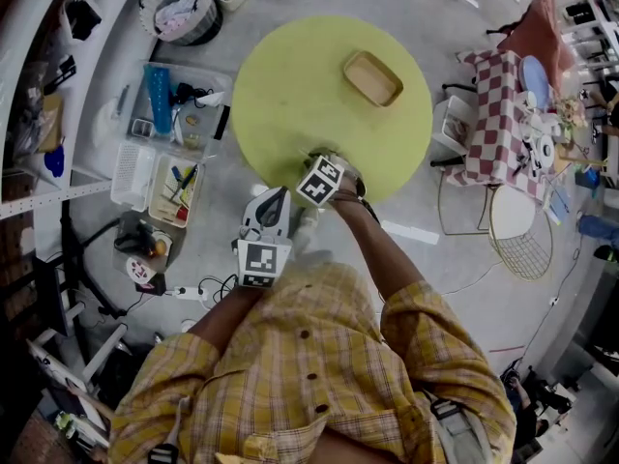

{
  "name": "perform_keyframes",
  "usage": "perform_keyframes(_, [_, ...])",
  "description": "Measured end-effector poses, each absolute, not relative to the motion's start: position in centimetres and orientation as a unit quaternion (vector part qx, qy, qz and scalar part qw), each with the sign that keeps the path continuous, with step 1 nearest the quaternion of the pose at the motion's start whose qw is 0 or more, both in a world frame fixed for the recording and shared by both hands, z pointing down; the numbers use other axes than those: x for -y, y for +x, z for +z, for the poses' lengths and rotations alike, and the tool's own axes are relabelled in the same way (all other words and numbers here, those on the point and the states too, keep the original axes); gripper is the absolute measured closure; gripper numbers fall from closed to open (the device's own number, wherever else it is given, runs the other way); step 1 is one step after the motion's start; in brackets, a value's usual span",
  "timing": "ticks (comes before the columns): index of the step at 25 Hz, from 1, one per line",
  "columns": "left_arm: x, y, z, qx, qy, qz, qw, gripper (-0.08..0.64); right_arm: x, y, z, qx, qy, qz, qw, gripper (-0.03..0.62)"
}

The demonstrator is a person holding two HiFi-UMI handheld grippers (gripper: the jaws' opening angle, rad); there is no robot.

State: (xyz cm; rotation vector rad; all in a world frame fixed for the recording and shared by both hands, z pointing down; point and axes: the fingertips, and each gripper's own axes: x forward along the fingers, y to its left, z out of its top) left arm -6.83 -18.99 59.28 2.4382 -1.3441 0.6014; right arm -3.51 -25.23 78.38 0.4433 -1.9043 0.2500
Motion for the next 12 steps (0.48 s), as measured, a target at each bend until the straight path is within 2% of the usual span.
perform_keyframes(10, [18.99, -6.91, 59.45, 0.464, 0.848, 0.208, 0.153, 0.557, 25.55, -3.78, 78.60, 0.793, 0.185, 0.130, 0.565, 0.522])
perform_keyframes(12, [18.93, -6.78, 59.47, 0.462, 0.848, 0.208, 0.154, 0.557, 25.79, -3.56, 78.62, 0.790, 0.189, 0.129, 0.569, 0.548])
